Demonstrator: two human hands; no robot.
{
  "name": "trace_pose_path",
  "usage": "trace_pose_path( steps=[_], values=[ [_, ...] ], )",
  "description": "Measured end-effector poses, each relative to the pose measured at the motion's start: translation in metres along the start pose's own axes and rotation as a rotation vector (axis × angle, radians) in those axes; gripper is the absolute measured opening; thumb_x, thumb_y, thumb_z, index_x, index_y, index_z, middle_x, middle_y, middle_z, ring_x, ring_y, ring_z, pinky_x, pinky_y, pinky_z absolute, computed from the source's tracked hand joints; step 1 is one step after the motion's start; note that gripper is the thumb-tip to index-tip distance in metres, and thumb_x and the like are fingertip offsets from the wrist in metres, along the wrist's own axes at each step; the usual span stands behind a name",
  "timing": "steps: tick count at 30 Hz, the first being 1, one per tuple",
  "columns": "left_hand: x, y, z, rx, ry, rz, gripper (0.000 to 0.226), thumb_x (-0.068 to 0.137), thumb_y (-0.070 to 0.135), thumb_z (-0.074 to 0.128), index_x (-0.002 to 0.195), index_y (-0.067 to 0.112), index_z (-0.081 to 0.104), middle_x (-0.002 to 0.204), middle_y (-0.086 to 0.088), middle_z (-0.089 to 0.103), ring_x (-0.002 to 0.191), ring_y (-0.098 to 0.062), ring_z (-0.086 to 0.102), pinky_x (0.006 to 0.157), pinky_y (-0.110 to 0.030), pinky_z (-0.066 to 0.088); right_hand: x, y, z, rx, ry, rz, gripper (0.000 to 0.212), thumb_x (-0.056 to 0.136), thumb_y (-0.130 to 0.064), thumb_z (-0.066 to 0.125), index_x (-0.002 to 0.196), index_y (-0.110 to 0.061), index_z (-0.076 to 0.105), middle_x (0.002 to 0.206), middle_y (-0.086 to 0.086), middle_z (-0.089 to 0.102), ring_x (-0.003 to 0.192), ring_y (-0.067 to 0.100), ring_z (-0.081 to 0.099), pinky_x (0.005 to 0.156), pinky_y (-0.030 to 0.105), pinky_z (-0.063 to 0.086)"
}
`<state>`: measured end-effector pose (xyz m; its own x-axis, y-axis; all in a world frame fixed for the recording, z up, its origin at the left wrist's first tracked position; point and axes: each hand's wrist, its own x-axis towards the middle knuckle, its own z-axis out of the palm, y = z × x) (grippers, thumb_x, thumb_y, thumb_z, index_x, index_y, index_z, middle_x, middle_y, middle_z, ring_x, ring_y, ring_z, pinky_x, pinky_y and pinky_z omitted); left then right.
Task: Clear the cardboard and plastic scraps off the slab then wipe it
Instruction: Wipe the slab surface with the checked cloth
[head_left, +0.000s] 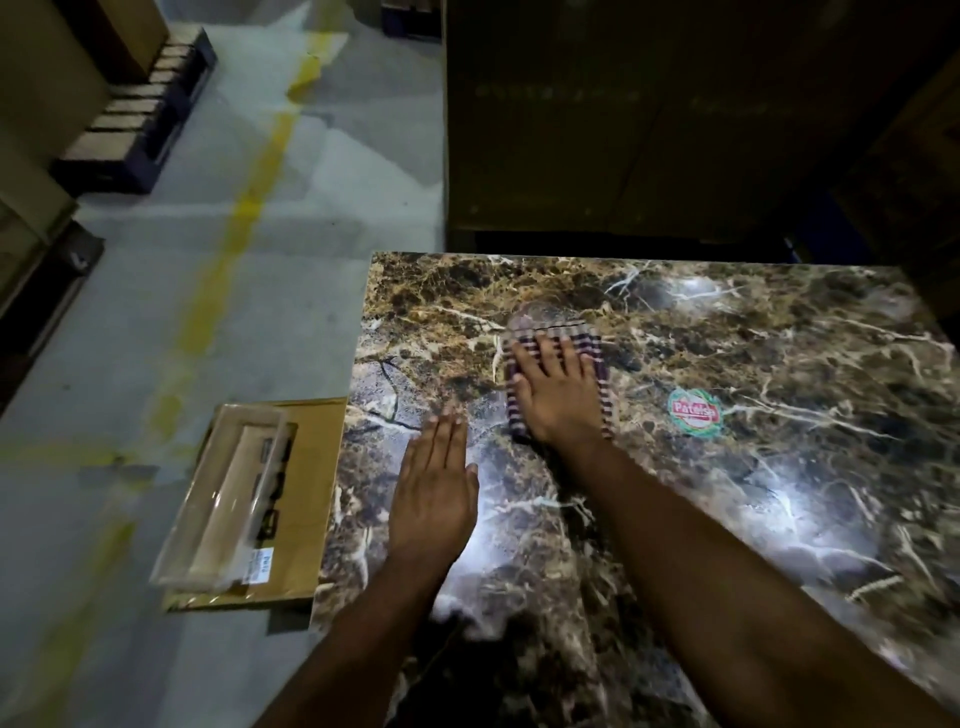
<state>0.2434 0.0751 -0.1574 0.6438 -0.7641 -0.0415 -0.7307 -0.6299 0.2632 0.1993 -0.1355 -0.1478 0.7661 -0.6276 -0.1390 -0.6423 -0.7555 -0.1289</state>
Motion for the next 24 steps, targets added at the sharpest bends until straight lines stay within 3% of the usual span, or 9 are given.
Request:
trace_pose_path(
  steps=[3,5,9,11,14,17,21,24],
  values=[
    [-0.01,0.003,0.003,-0.007,-0.003,-0.002,0.06,0.107,0.037,0.027,0.161,0.015,0.013,0.169,-0.002,0.011,0.155,-0.019,0.009,0.124,-0.034,0.003,-0.05,-0.026,0.012,-0.011,-0.022,-0.189,0.058,0.102,-0.055,0.005,0.159,-0.044,0.003,0.17,-0.001,0.007,0.156,0.027,-0.002,0.125,0.05,0.003],
    [-0.018,0.005,0.003,-0.01,-0.003,0.002,0.059,0.107,0.037,0.028,0.161,0.015,0.015,0.168,-0.003,0.013,0.155,-0.019,0.009,0.124,-0.034,0.002,-0.083,-0.009,0.015,0.003,-0.025,-0.231,0.059,0.101,-0.055,0.007,0.159,-0.046,0.007,0.169,-0.003,0.012,0.156,0.026,0.004,0.124,0.048,0.006],
    [-0.041,0.008,0.006,-0.008,-0.016,0.012,0.058,0.107,0.037,0.025,0.16,0.012,0.021,0.167,-0.006,0.019,0.155,-0.022,0.013,0.126,-0.04,0.015,-0.092,0.02,0.017,-0.002,-0.006,-0.09,0.055,0.104,-0.053,0.013,0.158,-0.048,0.003,0.169,-0.002,0.012,0.157,0.026,0.002,0.124,0.049,0.006],
    [-0.049,0.008,0.008,0.026,-0.006,0.025,0.058,0.106,0.037,0.022,0.159,0.011,0.023,0.166,-0.008,0.021,0.154,-0.024,0.015,0.126,-0.038,0.01,-0.084,0.002,0.017,0.039,-0.004,-0.026,0.055,0.106,-0.051,0.016,0.159,-0.046,0.003,0.17,-0.001,0.01,0.156,0.026,-0.002,0.125,0.05,0.004],
    [-0.06,0.012,0.008,0.017,0.002,0.02,0.06,0.105,0.038,0.02,0.158,0.011,0.025,0.166,-0.008,0.022,0.154,-0.023,0.015,0.124,-0.032,-0.001,-0.1,-0.023,0.021,0.037,0.0,-0.125,0.055,0.106,-0.052,0.016,0.159,-0.045,0.004,0.17,-0.003,0.008,0.157,0.025,-0.003,0.125,0.05,0.003],
    [-0.072,0.015,0.005,-0.008,0.005,0.027,0.056,0.107,0.034,0.029,0.158,0.011,0.026,0.165,-0.008,0.024,0.153,-0.024,0.018,0.122,-0.032,0.004,-0.147,-0.002,0.027,0.009,-0.001,-0.222,0.054,0.105,-0.052,0.019,0.158,-0.046,0.008,0.169,-0.005,0.013,0.156,0.024,0.004,0.125,0.048,0.008],
    [-0.095,0.022,0.006,-0.032,0.001,0.023,0.057,0.108,0.032,0.029,0.16,0.012,0.02,0.167,-0.007,0.018,0.155,-0.022,0.012,0.122,-0.03,-0.003,-0.149,0.028,0.024,0.037,0.01,-0.039,0.054,0.105,-0.052,0.02,0.158,-0.047,0.007,0.169,-0.004,0.013,0.156,0.026,0.005,0.124,0.05,0.008],
    [-0.107,0.027,0.005,-0.045,0.015,0.014,0.057,0.108,0.031,0.03,0.16,0.012,0.017,0.168,-0.007,0.013,0.155,-0.022,0.007,0.12,-0.029,-0.007,-0.142,-0.005,0.024,0.061,0.019,-0.019,0.056,0.105,-0.052,0.017,0.159,-0.044,0.006,0.169,0.0,0.013,0.156,0.029,0.002,0.124,0.052,0.006]
  ],
)
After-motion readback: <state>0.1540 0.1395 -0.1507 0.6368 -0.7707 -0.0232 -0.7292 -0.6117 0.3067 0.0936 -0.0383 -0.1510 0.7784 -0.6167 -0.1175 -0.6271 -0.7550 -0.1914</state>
